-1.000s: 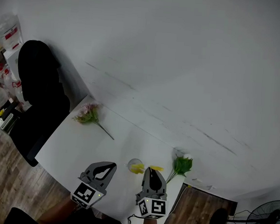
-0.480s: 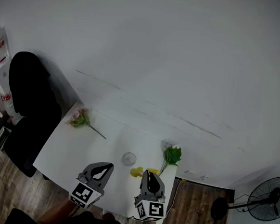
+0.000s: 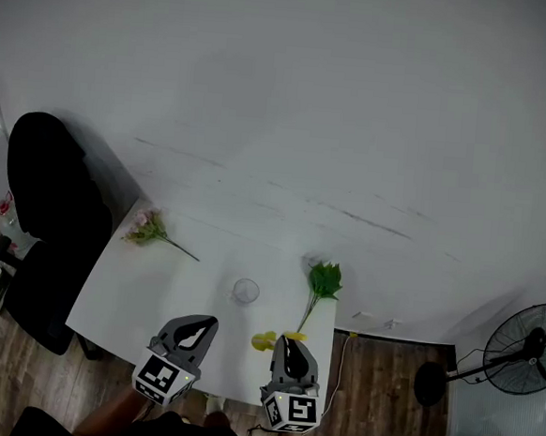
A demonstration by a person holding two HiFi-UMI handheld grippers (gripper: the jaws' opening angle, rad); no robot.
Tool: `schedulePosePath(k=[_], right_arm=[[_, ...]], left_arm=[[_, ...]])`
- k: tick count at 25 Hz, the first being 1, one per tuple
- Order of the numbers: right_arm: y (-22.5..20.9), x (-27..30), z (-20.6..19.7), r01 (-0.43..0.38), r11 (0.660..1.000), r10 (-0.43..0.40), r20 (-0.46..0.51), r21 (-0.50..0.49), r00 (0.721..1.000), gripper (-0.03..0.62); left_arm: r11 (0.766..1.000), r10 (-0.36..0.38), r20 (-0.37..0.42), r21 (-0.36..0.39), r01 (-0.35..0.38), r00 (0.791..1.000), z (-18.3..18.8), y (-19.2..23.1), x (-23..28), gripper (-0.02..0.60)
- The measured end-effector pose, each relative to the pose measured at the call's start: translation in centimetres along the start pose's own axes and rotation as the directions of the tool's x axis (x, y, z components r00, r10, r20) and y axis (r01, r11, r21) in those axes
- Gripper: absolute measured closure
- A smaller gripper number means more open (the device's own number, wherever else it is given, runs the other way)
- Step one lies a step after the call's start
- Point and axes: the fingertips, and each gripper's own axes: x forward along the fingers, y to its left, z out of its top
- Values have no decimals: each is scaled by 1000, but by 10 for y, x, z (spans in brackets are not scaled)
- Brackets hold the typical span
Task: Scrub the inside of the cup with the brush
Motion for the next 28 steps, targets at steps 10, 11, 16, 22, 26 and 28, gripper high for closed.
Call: schedulePosePath(k=[10, 11, 16, 22, 26, 28], right_arm=[[23, -53, -6, 27, 1000, -27, -5, -5, 1000, 539], [24, -54, -6, 27, 1000, -27, -3, -8, 1000, 539], [24, -59, -5, 29, 1000, -29, 5, -6, 1000, 539], [23, -53, -2, 25, 1000, -25, 10, -9, 1000, 539], [20, -52, -1, 21, 1000, -21, 12, -14, 1000, 539], [21, -51, 0, 20, 1000, -20, 12, -17, 1000, 539]], left_arm=[[1000, -16, -5, 6, 16, 1000, -4, -21, -42, 557], [1000, -17, -3, 7, 17, 1000, -3, -22, -43, 558], [1000, -21, 3, 14, 21, 1000, -2, -28, -45, 557], [1000, -20, 4, 16, 20, 1000, -1, -26, -40, 557], [1000, -18, 2, 15, 17, 1000, -1, -25, -39, 557], [1000, -15, 0, 14, 15, 1000, -1, -23, -40, 558]])
